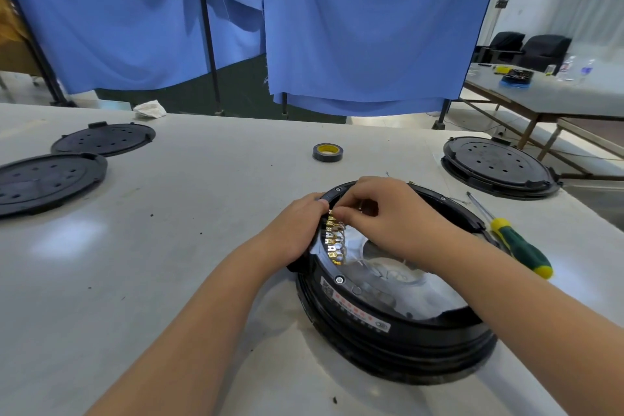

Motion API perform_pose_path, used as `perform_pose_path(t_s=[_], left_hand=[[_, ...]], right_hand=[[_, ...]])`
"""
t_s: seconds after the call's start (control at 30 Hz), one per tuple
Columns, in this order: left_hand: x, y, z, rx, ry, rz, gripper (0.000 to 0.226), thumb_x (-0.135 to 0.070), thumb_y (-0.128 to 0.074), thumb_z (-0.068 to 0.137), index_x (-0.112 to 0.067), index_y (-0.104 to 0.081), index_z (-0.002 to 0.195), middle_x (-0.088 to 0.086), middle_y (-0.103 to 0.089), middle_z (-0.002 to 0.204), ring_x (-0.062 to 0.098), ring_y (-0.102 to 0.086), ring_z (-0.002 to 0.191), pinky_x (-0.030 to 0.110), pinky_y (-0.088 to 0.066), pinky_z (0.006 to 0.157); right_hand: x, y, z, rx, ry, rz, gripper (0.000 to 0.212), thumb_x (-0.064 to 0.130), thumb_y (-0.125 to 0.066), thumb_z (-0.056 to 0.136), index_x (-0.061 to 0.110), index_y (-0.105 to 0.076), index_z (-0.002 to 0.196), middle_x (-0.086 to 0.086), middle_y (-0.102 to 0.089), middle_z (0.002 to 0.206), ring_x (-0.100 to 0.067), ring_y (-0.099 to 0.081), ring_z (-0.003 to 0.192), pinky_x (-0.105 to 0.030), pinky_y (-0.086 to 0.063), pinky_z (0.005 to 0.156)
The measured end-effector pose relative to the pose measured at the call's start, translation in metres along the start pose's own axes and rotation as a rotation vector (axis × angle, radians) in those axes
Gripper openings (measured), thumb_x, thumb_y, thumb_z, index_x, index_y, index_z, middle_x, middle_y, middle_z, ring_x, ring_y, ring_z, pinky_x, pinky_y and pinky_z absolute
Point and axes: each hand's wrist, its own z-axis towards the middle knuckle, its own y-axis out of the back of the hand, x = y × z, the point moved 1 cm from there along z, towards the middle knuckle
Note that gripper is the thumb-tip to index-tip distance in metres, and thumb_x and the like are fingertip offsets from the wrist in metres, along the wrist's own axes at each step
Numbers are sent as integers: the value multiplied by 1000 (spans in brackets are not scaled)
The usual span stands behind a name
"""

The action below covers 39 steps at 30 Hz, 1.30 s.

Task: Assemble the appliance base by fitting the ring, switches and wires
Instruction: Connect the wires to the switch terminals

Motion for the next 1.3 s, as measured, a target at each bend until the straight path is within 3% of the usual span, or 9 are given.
perform_pose_path(t_s=[0.2,0.33,0.47,0.6,0.7,0.8,0.93,1.1,1.3], left_hand=[[0,1,-2,-30,49,-46,24,-18,-47,94,-4,-66,96,4,-67,82,12,-60,72,24,-45,67],[0,3,-8,-49,26,-130,12,-17,-63,88,-19,-74,91,3,-74,85,14,-68,76,27,-52,73],[-5,1,-12,-64,29,-194,24,-11,-62,88,-32,-75,87,1,-76,87,15,-72,77,27,-56,73],[-9,-1,-17,-86,16,-207,28,-8,-60,88,-31,-76,87,3,-76,87,15,-71,77,23,-55,69],[-11,-2,-17,-93,10,-203,27,-6,-59,89,-28,-75,90,6,-75,87,14,-70,75,21,-54,67],[-11,-2,-17,-90,13,-211,27,-5,-58,89,-27,-74,92,6,-76,87,12,-70,73,18,-54,65],[-10,-2,-16,-82,9,-224,26,-4,-57,90,-23,-74,96,6,-76,87,12,-70,73,19,-54,65],[-9,-3,-15,-74,2,-225,27,-4,-56,90,-23,-73,97,3,-76,86,12,-70,74,17,-54,64],[-10,-2,-15,-79,-3,-215,27,-5,-57,90,-25,-74,95,2,-76,87,11,-70,75,17,-54,65]], right_hand=[[-4,26,3,-96,-69,91,9,25,-63,89,26,-72,88,16,-64,83,2,-57,75,-10,-41,67],[-18,57,-5,-123,-110,113,10,27,-64,87,32,-73,86,20,-67,79,3,-59,76,-6,-43,63],[-58,85,-6,-179,-208,84,14,24,-63,89,35,-71,85,20,-68,80,0,-63,79,-15,-46,68],[-117,87,5,-106,-370,-80,18,17,-57,93,31,-68,94,9,-67,105,-13,-61,100,-30,-47,86],[-150,76,14,45,-445,-247,24,17,-56,94,26,-64,116,0,-59,128,-19,-53,119,-31,-39,96],[-163,69,22,114,-460,-314,33,20,-58,93,22,-58,127,-2,-54,134,-22,-50,124,-34,-38,102],[-167,58,32,136,-448,-381,31,18,-56,93,18,-62,124,-6,-59,127,-25,-56,114,-37,-44,99],[-173,53,33,66,-457,-373,18,13,-59,88,15,-69,102,-7,-66,105,-25,-60,98,-35,-48,88],[-176,55,28,20,-456,-292,8,11,-62,85,16,-68,87,0,-60,88,-20,-58,88,-29,-46,80]])
